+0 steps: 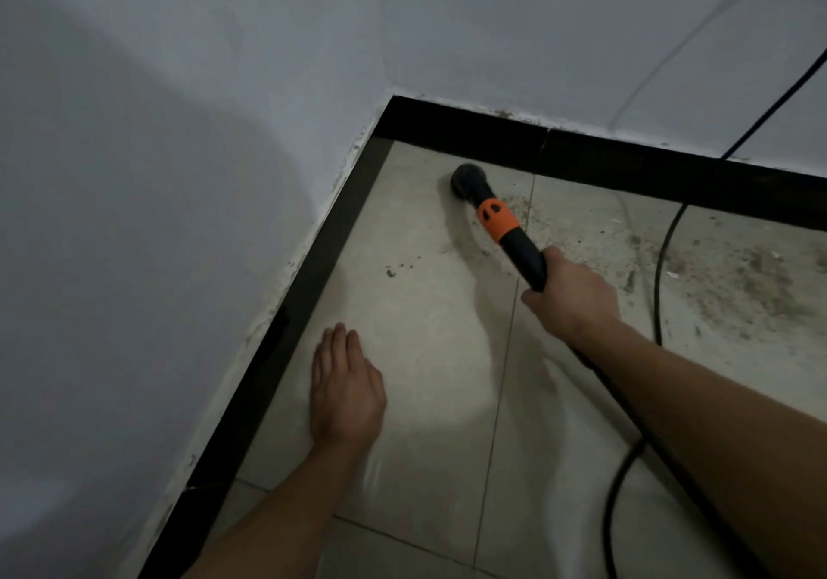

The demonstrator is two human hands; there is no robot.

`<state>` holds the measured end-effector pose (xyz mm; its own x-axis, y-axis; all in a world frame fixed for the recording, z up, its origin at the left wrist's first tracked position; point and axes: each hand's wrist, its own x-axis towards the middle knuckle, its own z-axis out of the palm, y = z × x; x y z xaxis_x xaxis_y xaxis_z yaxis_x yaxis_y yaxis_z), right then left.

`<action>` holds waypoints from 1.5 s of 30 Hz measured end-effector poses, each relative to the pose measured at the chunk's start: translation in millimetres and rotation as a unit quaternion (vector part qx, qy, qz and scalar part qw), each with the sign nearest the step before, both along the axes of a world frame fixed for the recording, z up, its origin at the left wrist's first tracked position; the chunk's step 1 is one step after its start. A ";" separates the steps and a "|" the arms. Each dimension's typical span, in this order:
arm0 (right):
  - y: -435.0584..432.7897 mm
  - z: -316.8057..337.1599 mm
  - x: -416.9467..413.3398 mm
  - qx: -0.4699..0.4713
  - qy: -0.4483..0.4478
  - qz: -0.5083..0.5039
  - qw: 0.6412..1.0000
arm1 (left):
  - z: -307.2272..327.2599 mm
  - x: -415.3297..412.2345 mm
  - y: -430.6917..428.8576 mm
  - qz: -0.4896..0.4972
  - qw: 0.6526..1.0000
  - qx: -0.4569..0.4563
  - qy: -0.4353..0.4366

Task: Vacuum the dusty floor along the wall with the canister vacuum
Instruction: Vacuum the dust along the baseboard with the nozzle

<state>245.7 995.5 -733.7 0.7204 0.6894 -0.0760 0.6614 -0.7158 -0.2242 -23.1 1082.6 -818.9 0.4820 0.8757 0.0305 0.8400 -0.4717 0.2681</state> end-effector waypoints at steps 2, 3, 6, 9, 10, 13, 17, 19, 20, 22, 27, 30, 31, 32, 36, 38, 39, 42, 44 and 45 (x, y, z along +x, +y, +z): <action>12.8 1.4 12.0 0.003 0.014 -0.019 1.000 | 0.4 0.7 0.8 -0.001 1.000 -0.001 0.000; 15.7 1.5 13.2 0.004 0.023 -0.022 0.999 | 0.8 0.6 0.9 -0.001 1.000 0.000 -0.002; 10.5 -1.9 -2.1 0.020 0.054 -0.017 0.998 | 1.6 -0.4 1.0 -0.002 1.000 0.001 -0.006; -8.0 -6.6 -27.1 0.041 0.122 -0.006 0.992 | 2.1 -0.3 1.5 -0.001 1.000 0.000 -0.009; -14.9 -6.5 -31.1 0.056 0.153 -0.014 0.987 | 2.5 -0.1 1.3 -0.002 1.000 0.001 -0.010; -38.8 -1.9 -20.7 0.123 0.204 -0.075 0.968 | 3.6 -0.8 0.3 -0.008 1.000 0.004 -0.009; -81.8 10.9 21.8 0.221 0.286 -0.221 0.906 | 4.1 -0.9 -2.3 -0.010 1.000 0.004 -0.006; -102.7 19.0 40.7 0.277 0.358 -0.275 0.848 | 4.9 0.8 -4.1 -0.009 1.000 0.001 -0.006; -109.9 22.1 45.5 0.294 0.389 -0.286 0.825 | 5.2 1.7 -4.7 -0.006 1.000 -0.003 -0.004; -113.7 23.8 43.3 0.304 0.427 -0.290 0.800 | 4.9 2.7 -5.7 -0.002 1.000 -0.007 0.001; -86.5 12.5 9.3 0.265 0.464 -0.196 0.822 | 4.1 0.2 -6.1 -0.014 1.000 -0.007 0.014; -82.0 5.8 8.5 0.265 0.442 -0.192 0.835 | 2.2 -4.8 -6.4 -0.023 1.000 -0.002 0.014; -85.1 4.6 12.4 0.270 0.427 -0.205 0.838 | 1.9 -5.8 -6.4 -0.024 1.000 -0.001 0.010; -90.1 4.0 16.9 0.272 0.414 -0.216 0.841 | 1.4 -5.9 -6.2 -0.022 1.000 -0.001 0.005; -111.9 9.1 25.6 0.218 0.414 -0.202 0.860 | 1.7 -5.3 -5.9 -0.019 1.000 -0.005 -0.005; -119.7 14.1 23.5 0.193 0.420 -0.187 0.867 | 2.9 -6.0 -6.1 -0.023 1.000 -0.002 -0.004; -123.8 15.6 22.5 0.191 0.414 -0.190 0.870 | 3.2 -6.6 -6.2 -0.024 1.000 -0.001 -0.002; -137.6 20.4 21.9 0.187 0.384 -0.210 0.879 | 3.9 -5.7 -6.8 -0.023 1.000 -0.002 0.005; -146.0 26.6 22.3 0.172 0.387 -0.211 0.881 | 5.7 -5.5 -7.3 -0.022 1.000 -0.008 0.011; -150.8 30.0 22.4 0.166 0.393 -0.209 0.880 | 6.7 -5.8 -7.6 -0.022 1.000 -0.008 0.015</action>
